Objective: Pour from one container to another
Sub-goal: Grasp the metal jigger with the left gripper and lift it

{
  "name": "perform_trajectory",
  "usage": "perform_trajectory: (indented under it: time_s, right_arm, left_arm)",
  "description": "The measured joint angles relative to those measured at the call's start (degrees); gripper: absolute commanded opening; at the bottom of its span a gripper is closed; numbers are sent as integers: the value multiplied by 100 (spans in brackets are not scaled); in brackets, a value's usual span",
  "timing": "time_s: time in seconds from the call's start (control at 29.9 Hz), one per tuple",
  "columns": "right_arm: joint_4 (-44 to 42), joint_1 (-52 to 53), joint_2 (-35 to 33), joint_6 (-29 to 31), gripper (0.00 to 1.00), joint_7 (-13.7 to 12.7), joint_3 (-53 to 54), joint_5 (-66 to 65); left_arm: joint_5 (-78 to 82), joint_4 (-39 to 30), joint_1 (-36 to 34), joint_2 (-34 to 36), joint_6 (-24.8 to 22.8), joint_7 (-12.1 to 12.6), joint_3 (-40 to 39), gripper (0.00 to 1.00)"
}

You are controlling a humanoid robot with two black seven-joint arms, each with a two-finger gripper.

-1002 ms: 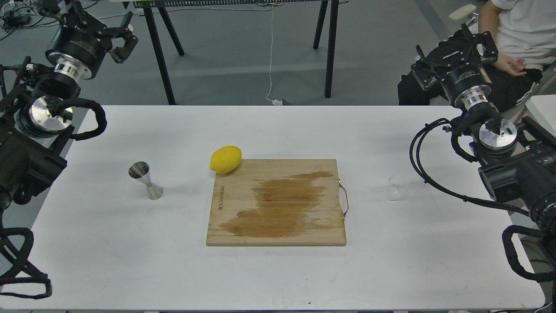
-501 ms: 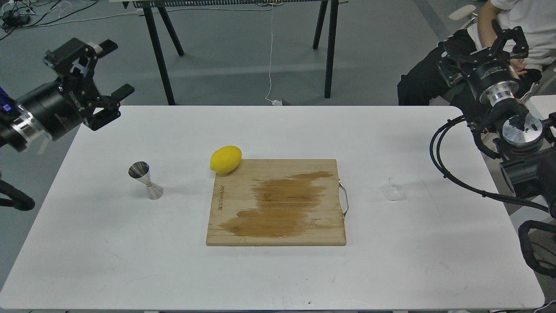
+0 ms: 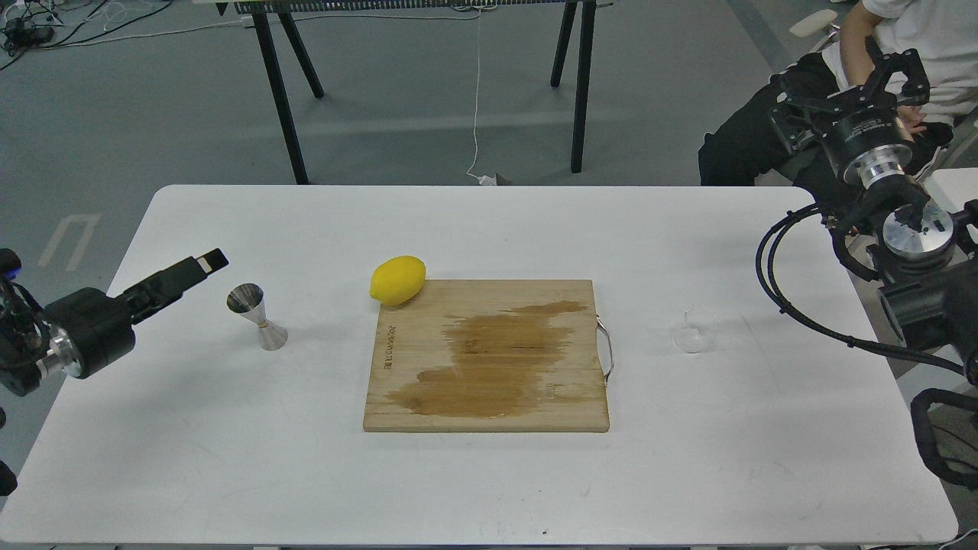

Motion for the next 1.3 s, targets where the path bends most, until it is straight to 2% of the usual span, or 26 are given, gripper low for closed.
perform_trajectory:
  time_s: [0.23, 0.37, 0.5, 0.67, 1.04, 1.1, 1.24, 1.3]
  right_arm:
    - [-177, -12, -17, 0, 100, 10, 1, 0]
    - [-210, -12, -30, 0, 100, 10, -2, 0]
    - [-213, -2, -71, 0, 100, 11, -21, 0]
    - [-226, -2, -95, 0, 100, 11, -46, 0]
    - [-227, -17, -108, 0, 100, 6, -71, -9]
    - [-227, -17, -109, 0, 100, 3, -71, -9]
    - [-237, -17, -110, 0, 100, 1, -74, -9]
    - [-270, -17, -110, 0, 100, 2, -77, -9]
  left_arm:
    - [2580, 647, 538, -589, 1144, 100, 0, 94]
    - [3788, 1741, 580, -1378, 1695, 227, -21, 94]
    - [4153, 2817, 486, -2061, 2147, 265, -43, 93]
    - [4177, 3380, 284, -2592, 2264, 274, -81, 87]
    - [4115, 3873, -77, -3187, 2284, 421, -190, 72]
    - [4114, 3938, -122, -3209, 2284, 422, -197, 66]
    - [4108, 3977, -170, -3218, 2284, 425, -201, 42]
    - [4107, 3979, -185, -3222, 2284, 439, -200, 34]
